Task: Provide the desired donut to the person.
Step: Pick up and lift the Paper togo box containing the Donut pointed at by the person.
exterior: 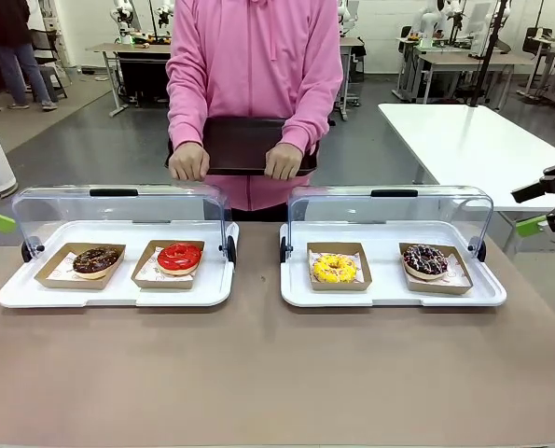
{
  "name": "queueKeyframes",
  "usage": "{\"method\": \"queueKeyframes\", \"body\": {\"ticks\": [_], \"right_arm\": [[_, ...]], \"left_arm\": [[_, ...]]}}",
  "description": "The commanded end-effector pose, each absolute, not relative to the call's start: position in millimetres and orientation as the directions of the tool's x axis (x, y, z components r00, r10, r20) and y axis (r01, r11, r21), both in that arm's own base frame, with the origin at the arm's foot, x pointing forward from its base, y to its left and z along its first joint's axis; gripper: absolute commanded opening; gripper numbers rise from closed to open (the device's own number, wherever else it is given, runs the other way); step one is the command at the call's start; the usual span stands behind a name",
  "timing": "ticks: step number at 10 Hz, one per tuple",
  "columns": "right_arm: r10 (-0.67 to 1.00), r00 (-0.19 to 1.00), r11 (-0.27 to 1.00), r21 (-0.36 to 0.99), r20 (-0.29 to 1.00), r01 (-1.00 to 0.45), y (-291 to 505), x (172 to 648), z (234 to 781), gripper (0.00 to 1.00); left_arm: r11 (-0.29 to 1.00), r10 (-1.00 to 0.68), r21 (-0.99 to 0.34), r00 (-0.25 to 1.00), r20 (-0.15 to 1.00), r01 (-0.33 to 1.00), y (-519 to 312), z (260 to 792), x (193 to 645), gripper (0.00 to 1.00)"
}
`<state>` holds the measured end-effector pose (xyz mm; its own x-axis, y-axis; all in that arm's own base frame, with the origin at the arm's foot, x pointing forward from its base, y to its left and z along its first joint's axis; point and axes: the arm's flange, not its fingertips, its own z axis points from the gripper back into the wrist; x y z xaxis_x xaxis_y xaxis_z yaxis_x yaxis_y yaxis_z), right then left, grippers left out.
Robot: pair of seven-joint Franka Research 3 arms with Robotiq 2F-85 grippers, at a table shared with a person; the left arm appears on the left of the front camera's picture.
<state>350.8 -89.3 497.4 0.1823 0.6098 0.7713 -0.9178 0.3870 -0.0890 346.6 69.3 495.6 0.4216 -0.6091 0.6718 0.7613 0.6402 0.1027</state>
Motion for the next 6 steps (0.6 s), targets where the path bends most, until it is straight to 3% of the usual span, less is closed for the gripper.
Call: {"method": "queueKeyframes", "body": {"ticks": [1,6], "right_arm": [[0.596,0.135,0.357,-0.111,0.792,-0.927,-91.1,353.6,499.8,1.0],[0.548,0.063,0.35,-0.16,0.834,-0.923,-89.4,348.4,507.5,1.0]], "left_arm": [[0.611,-0.603,0.119,0.363,0.71,0.783,61.5,465.5,305.4,1.0],[0.613,-0.557,0.149,0.291,0.778,0.776,65.3,473.9,306.7,1.0]]}}
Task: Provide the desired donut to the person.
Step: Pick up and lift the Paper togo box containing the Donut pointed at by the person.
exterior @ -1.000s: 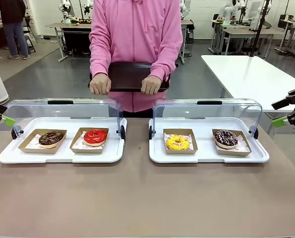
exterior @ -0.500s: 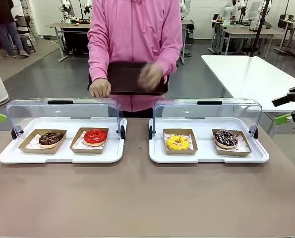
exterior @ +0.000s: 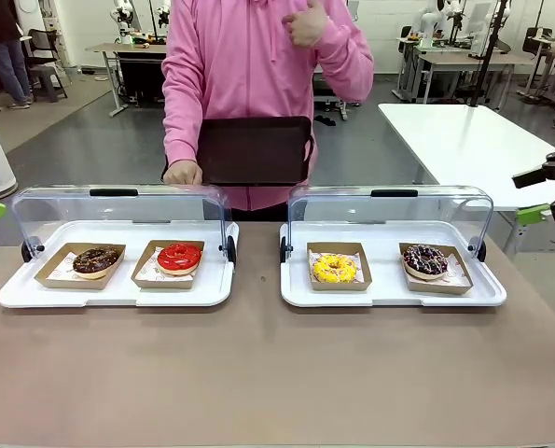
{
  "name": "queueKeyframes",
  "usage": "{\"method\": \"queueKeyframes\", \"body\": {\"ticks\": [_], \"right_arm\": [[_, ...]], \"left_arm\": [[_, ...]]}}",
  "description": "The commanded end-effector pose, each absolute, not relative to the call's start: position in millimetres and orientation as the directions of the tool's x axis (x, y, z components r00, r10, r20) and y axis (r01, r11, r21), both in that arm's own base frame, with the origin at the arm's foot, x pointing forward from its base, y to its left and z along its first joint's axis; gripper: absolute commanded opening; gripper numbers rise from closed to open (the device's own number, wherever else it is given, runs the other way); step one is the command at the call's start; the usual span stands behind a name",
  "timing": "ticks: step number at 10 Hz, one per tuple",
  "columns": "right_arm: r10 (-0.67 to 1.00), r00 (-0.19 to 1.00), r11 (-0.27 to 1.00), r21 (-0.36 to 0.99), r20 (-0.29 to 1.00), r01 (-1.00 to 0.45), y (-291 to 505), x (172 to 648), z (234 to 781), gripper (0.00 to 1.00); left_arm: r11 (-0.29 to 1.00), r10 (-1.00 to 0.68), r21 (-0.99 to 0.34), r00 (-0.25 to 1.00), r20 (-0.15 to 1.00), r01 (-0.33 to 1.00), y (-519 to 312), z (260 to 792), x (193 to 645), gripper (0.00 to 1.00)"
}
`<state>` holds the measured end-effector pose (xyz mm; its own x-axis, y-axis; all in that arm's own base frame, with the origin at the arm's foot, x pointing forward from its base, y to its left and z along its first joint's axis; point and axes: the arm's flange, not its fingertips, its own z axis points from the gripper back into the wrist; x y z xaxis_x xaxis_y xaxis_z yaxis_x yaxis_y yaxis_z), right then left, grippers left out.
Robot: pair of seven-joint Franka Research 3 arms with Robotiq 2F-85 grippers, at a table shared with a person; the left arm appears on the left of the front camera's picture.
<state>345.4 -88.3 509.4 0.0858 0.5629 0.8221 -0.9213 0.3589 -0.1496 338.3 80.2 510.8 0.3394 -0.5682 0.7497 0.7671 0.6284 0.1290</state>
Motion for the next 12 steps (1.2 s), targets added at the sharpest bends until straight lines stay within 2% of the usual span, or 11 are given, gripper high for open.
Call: {"method": "queueKeyframes", "body": {"ticks": [1,12], "right_arm": [[0.545,0.058,0.355,-0.167,0.837,-0.92,-88.8,348.0,508.6,1.0],[0.526,0.009,0.344,-0.204,0.85,-0.917,-90.1,344.4,512.9,1.0]], "left_arm": [[0.614,-0.552,0.154,0.283,0.784,0.774,65.2,475.5,305.2,1.0],[0.616,-0.54,0.167,0.259,0.801,0.77,68.4,478.5,304.3,1.0]]}}
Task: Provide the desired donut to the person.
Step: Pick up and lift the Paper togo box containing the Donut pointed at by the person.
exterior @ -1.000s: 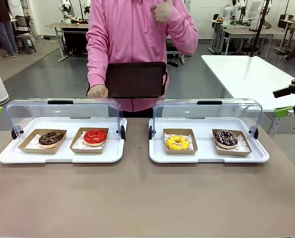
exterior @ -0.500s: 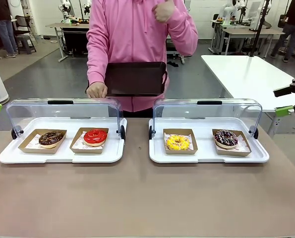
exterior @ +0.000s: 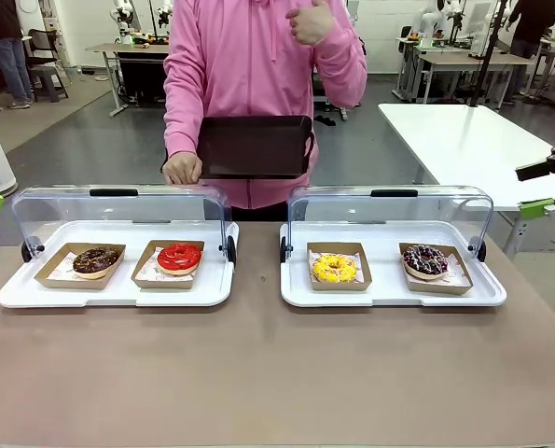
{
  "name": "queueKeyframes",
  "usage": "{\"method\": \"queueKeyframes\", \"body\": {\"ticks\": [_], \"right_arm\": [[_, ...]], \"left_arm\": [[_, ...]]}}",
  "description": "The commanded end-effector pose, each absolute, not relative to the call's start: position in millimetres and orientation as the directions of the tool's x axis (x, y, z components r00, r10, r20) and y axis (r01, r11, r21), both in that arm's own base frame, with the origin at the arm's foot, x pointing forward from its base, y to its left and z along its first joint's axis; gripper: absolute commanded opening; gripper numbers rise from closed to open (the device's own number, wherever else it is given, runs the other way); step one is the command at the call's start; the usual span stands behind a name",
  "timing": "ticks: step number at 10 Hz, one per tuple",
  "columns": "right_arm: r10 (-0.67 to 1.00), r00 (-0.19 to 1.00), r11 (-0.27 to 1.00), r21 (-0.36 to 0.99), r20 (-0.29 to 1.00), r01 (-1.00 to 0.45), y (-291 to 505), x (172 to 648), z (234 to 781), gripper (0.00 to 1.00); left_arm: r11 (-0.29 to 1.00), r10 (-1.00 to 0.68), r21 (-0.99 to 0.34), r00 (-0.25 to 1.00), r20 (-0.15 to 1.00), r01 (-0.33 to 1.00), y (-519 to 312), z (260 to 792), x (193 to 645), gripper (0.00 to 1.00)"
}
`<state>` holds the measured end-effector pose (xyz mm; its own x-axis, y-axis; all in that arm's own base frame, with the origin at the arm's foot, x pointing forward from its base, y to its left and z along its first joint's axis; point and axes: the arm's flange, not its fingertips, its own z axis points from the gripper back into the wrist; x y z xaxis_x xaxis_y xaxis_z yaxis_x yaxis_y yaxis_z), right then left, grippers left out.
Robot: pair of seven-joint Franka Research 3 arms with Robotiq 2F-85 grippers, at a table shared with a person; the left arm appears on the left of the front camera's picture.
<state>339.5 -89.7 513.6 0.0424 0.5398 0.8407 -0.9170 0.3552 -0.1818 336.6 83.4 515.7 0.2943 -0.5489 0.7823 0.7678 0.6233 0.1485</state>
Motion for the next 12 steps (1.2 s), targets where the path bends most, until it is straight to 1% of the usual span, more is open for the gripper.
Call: {"method": "queueKeyframes", "body": {"ticks": [1,5,6,7,12], "right_arm": [[0.528,0.006,0.345,-0.208,0.849,-0.915,-89,345,513,1.0],[0.526,-0.005,0.34,-0.216,0.85,-0.915,-88,344,514,1.0],[0.522,0.028,0.372,-0.198,0.853,-0.907,-87,346,514,1.0],[0.545,0.025,0.347,-0.199,0.838,-0.916,-88,339,515,1.0],[0.545,0.025,0.347,-0.199,0.838,-0.916,-88,339,515,1.0]], "left_arm": [[0.614,-0.534,0.161,0.256,0.806,0.773,69,478,305,1.0],[0.608,-0.536,0.171,0.243,0.809,0.775,68,479,303,1.0],[0.609,-0.538,0.169,0.247,0.806,0.775,66,478,304,1.0],[0.618,-0.547,0.153,0.282,0.788,0.771,84,516,337,1.0],[0.618,-0.547,0.153,0.282,0.788,0.771,84,516,337,1.0]]}}
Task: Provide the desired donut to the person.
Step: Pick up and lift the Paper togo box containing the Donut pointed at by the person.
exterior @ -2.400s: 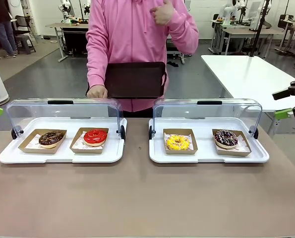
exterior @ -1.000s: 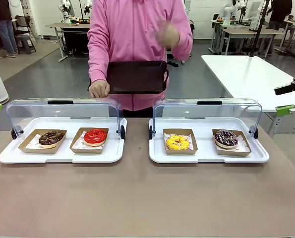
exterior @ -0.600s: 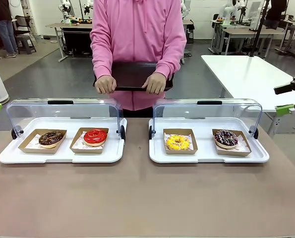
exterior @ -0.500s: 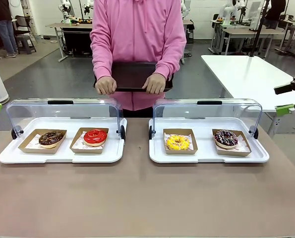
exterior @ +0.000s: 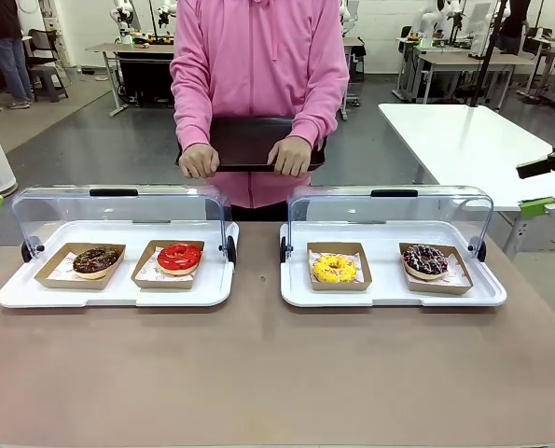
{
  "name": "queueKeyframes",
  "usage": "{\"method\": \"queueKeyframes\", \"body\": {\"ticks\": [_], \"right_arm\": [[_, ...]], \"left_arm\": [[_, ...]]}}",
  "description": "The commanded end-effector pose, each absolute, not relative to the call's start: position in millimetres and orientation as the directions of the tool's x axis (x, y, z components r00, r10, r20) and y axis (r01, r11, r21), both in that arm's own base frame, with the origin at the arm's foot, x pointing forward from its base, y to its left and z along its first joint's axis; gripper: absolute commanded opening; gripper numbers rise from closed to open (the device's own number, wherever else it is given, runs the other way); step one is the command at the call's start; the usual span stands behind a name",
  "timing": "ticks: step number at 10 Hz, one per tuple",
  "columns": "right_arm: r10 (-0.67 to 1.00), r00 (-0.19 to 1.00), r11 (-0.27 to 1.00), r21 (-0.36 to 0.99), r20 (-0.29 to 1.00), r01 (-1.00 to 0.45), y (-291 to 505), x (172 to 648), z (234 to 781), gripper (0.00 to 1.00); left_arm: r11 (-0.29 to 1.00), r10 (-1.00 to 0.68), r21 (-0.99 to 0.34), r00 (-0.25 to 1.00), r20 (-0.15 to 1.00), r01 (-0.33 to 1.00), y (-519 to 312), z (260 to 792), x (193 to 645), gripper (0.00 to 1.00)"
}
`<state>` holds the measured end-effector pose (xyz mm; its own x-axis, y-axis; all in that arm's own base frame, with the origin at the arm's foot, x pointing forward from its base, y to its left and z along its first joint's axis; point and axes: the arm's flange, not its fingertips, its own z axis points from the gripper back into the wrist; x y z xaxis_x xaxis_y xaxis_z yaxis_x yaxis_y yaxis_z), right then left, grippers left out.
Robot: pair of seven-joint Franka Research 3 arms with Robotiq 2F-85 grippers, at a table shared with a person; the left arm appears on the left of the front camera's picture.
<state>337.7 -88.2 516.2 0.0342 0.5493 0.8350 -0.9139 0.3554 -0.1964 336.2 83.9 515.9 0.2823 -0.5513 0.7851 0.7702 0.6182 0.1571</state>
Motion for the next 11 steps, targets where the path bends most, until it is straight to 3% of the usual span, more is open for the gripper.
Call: {"method": "queueKeyframes", "body": {"ticks": [1,11], "right_arm": [[0.545,0.025,0.347,-0.199,0.838,-0.916,-88.0,339.2,515.0,1.0],[0.545,0.025,0.347,-0.199,0.838,-0.916,-88.0,339.2,515.0,1.0]], "left_arm": [[0.618,-0.547,0.153,0.282,0.788,0.771,83.8,515.5,336.6,1.0],[0.618,-0.547,0.153,0.282,0.788,0.771,83.8,515.5,336.6,1.0]]}}
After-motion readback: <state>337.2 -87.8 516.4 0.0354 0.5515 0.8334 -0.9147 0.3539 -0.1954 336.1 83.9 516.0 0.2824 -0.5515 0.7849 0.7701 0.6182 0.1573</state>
